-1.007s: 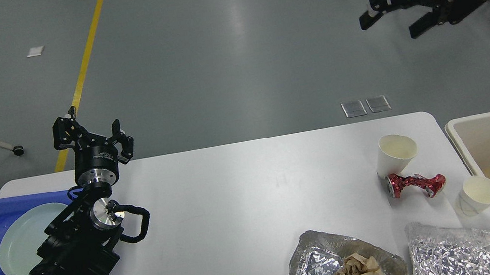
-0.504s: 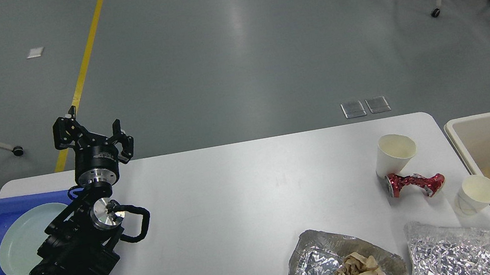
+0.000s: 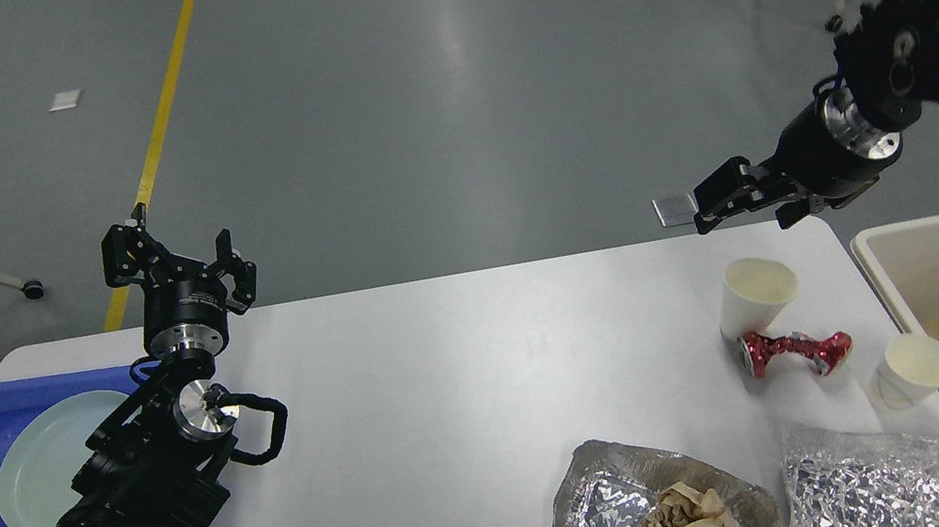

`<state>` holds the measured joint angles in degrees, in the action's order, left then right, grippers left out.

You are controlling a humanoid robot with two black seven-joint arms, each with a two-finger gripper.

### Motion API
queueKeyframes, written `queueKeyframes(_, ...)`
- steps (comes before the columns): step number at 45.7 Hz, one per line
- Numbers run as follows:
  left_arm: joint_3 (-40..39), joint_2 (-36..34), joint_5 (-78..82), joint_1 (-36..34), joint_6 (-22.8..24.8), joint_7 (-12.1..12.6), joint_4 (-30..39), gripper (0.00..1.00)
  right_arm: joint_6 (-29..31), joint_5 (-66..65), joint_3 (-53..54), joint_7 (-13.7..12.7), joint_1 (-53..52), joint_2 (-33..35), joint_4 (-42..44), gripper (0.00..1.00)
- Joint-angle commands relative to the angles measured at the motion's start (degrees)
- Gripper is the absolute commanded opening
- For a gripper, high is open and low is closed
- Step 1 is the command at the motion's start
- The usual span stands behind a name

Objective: Tidy desktop
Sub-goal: 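Move the right gripper back and lower it to the paper cup, then grasp the paper cup, lift it and drop it into the bin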

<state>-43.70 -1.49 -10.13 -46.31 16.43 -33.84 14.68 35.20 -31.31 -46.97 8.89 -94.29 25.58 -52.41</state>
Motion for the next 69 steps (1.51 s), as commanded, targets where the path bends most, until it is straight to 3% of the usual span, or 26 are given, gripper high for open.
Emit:
queueKeyframes(1,0.0,0.0,0.0,0.0,0.0,0.0,0.0,1.00,-4.0,-0.1,-0.1,0.1,7.5,-3.6,7.7,1.00)
queueKeyframes(10,0.0,0.0,-0.1,0.0,0.0,0.0,0.0,1.00,-8.0,-0.1,-2.2,0.1,15.0,-6.7,15.5,0.99)
queueKeyframes(23,-0.1,0.0,0.0,0.0,0.0,0.0,0.0,1.00,-9.2,-0.2,-8.2,0.1,16.1,-7.6,17.3,0.90)
queueKeyframes(25,-0.1,0.0,-0.1,0.0,0.0,0.0,0.0,1.00,-9.3,-0.1,-8.9,0.1,16.3,-7.6,17.4,0.83)
queueKeyframes(30,0.0,0.0,0.0,0.0,0.0,0.0,0.0,1.00,-9.5,-0.1,-9.0,0.1,17.6,-7.6,17.7,0.53)
queueKeyframes(32,-0.1,0.0,0.0,0.0,0.0,0.0,0.0,1.00,-9.8,0.0,-8.9,0.1,18.1,-7.6,18.0,0.46)
queueKeyframes(48,0.0,0.0,0.0,0.0,0.0,0.0,0.0,1.00,-12.7,0.8,-8.3,0.0,22.7,-7.8,21.8,0.45)
queueKeyframes(60,-0.1,0.0,0.0,0.0,0.0,0.0,0.0,1.00,-12.7,1.0,-7.8,0.2,23.0,-9.4,21.6,0.22)
queueKeyframes(67,0.0,0.0,0.0,0.0,0.0,0.0,0.0,1.00,-12.7,1.1,-7.7,0.4,23.1,-9.4,21.6,0.00)
queueKeyframes(69,0.0,0.0,0.0,0.0,0.0,0.0,0.0,1.00,-12.7,1.1,-7.7,0.5,23.4,-9.4,21.6,0.00)
